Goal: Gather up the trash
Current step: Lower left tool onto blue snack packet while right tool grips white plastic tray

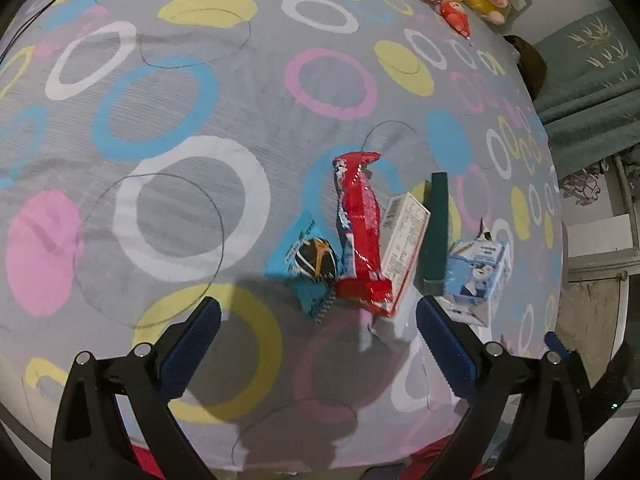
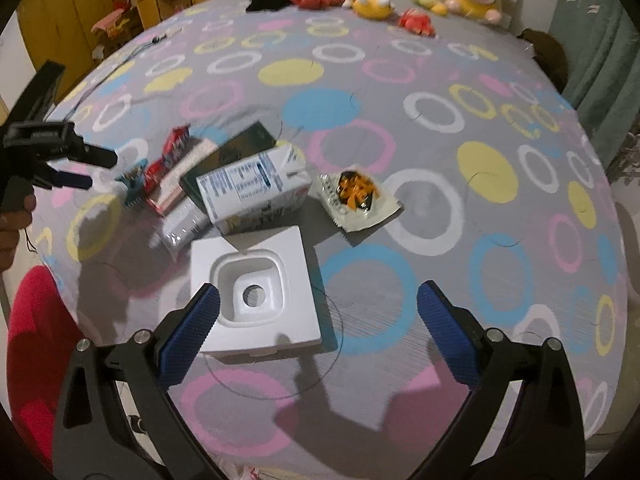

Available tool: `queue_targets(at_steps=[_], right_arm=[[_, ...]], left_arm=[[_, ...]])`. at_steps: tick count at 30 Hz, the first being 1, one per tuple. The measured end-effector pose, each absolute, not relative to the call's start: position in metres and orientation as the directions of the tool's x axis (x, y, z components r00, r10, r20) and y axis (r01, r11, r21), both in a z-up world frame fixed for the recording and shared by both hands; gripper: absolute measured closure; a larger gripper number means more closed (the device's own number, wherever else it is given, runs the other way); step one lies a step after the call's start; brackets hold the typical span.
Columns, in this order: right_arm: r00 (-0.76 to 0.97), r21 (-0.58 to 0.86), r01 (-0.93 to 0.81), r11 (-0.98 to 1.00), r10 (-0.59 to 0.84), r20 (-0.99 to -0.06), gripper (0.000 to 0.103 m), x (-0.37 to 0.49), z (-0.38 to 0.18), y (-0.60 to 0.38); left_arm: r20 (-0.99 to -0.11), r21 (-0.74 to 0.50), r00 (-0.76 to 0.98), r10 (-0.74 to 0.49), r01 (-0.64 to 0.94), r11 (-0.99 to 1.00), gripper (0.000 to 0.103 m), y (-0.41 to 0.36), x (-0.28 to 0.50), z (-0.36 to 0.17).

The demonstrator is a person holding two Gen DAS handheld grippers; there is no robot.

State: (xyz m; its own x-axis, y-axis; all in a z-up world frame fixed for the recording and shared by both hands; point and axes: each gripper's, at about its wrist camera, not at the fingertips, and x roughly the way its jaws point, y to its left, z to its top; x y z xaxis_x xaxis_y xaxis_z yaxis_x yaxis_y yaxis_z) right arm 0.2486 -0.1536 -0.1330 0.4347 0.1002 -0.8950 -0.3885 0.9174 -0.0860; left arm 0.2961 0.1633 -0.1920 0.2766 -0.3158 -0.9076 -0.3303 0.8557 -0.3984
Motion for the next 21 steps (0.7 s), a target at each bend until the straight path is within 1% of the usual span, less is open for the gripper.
queue_targets(at_steps=[3, 6, 9, 12, 13, 16, 19, 21], right_arm=[[0.409, -0.08, -0.389, 0.918, 0.095, -0.908, 0.008, 0.256, -0.149, -0.153], [0.379, -0.059, -0.386, 0.92, 0.099, -0.92, 0.013, 0.262, -0.163, -0.154], [0.355, -0.041, -0.383, 0.923, 0.106, -0.929, 0.014, 0.269, -0.175, -0.155], [0.342, -0.033, -0.383, 0.923, 0.109, -0.934, 0.014, 0.273, -0.182, -0.153], [0.336, -0.031, -0.384, 0.923, 0.109, -0.936, 0.015, 0.275, -0.186, -0.152], [0.319, -0.019, -0.383, 0.923, 0.113, -0.941, 0.024, 0.279, -0.192, -0.15], [0.304, 0.003, -0.374, 0.927, 0.126, -0.945, 0.024, 0.283, -0.197, -0.151], [0.296, 0.014, -0.368, 0.93, 0.131, -0.946, 0.024, 0.285, -0.2, -0.151]], left_arm=[[-0.901, -0.413, 0.282, -0.329, -0.333, 0.847, 0.008, 0.167, 0.301, -0.198], [-0.89, -0.441, 0.293, -0.349, -0.358, 0.823, 0.011, 0.175, 0.302, -0.207], [-0.883, -0.462, 0.285, -0.374, -0.377, 0.803, 0.015, 0.178, 0.304, -0.217], [-0.884, -0.463, 0.273, -0.379, -0.4, 0.791, 0.022, 0.178, 0.306, -0.227], [-0.884, -0.463, 0.27, -0.38, -0.41, 0.785, 0.022, 0.179, 0.306, -0.231], [-0.878, -0.476, 0.278, -0.39, -0.431, 0.767, 0.023, 0.182, 0.307, -0.235], [-0.865, -0.499, 0.299, -0.402, -0.447, 0.742, 0.023, 0.187, 0.309, -0.235], [-0.87, -0.491, 0.293, -0.396, -0.45, 0.746, 0.025, 0.186, 0.313, -0.237]])
